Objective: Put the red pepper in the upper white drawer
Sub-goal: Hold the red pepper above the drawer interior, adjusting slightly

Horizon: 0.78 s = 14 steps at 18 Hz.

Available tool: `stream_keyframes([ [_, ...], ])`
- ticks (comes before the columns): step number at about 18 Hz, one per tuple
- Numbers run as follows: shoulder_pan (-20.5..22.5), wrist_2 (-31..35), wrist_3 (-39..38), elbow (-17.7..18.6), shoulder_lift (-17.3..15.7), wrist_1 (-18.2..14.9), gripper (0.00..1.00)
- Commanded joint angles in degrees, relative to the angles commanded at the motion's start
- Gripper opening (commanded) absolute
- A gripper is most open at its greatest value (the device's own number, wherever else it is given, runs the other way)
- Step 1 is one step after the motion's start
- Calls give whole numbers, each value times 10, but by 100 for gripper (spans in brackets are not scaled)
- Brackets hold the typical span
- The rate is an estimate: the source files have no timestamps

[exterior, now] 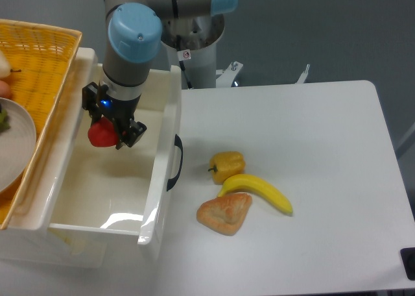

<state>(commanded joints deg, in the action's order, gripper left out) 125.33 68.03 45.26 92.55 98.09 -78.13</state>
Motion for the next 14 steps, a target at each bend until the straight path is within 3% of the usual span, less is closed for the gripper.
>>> stream_keyframes([
  [14, -1, 0, 1, 0, 0, 1, 72],
])
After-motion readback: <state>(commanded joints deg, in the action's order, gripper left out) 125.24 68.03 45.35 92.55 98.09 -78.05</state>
